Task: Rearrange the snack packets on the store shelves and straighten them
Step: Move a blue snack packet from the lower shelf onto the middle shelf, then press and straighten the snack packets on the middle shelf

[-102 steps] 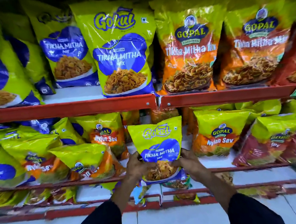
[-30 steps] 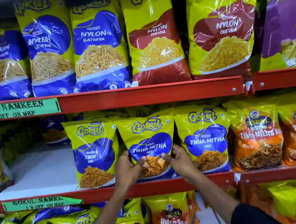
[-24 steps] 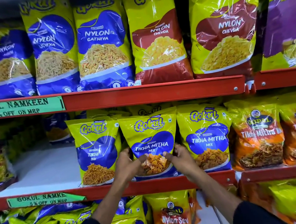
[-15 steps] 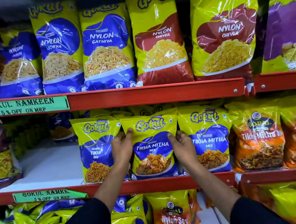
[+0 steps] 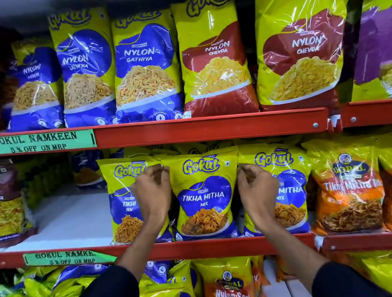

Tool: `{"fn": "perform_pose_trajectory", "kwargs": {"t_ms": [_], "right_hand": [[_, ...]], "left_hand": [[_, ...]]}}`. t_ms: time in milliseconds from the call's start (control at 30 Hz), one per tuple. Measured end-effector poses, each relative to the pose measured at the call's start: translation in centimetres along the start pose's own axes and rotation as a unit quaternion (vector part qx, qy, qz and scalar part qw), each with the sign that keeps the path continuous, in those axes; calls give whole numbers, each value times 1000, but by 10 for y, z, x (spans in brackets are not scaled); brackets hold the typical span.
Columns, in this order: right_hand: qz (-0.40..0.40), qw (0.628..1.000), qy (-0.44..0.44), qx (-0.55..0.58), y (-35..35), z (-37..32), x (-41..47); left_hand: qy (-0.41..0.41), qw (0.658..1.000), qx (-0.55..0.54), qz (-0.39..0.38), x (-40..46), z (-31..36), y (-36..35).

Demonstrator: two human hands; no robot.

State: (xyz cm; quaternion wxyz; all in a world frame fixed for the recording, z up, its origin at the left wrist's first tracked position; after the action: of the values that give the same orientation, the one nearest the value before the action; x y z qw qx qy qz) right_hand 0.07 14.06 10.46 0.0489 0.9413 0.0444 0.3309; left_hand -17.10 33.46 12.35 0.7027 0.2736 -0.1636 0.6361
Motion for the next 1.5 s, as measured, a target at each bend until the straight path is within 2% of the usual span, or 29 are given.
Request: {"fn": "perform_pose_trajectory", "kwargs": {"t_ms": [100,200,300,433,633,833,933,1000,1067,1100,1133,1200,1267,1400,1500], "right_hand": [[-52,984,152,-81,-8,-21,9],[-82,940,262,-204,-23,-40,22],[-154,910,226,-312,-36,-46,41],[-222,871,199,-391,-46,-45,60],[-269,865,177,-385,-48,-48,73],[-227,878,157,-390,-45,-52,70],[-200,892,152,-377,-44,-48,65],[-144,906,190,-349,-42,-46,57],[-78,909,264,-314,-38,-43,40],[-72,904,304,-293,-40,-38,28],[-98,891,340,-284,-45,-31,12],[-167,854,386,-308,-58,-13,-16],[-201,826,392,-351,-68,9,-31],[-218,820,361,-387,-72,30,-26],[-218,818,374,-379,-63,28,-27]], "left_hand": [[-117,989,89,9,3,15,7],[-209,956,204,-16,10,32,-4],[-225,928,285,-83,21,39,-22],[-197,912,330,-142,38,36,-30],[-200,883,380,-190,51,43,-36],[-228,865,417,-159,52,51,-41],[-273,874,386,-108,50,50,-41],[-288,876,380,-75,43,45,-39],[-315,871,378,-8,28,37,-35],[-342,869,356,17,15,32,-33],[-374,866,332,18,-1,26,-35],[-415,853,312,-43,-28,7,-47],[-421,833,343,-105,-43,-17,-61],[-387,823,389,-144,-41,-38,-71],[-380,820,404,-141,-43,-34,-69]]}}
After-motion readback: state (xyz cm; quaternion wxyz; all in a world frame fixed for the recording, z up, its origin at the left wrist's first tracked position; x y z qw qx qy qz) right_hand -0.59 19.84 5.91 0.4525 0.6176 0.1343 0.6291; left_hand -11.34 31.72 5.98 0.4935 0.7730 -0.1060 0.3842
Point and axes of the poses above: each hand's wrist, its own x-axis towards the middle knuckle, its own y-axis out of the back of the hand, z = x × y, the point moved 6 cm from there along x, towards the middle knuckle, and after that the axes turned 4 degrees about x, right-handed, at the moved point
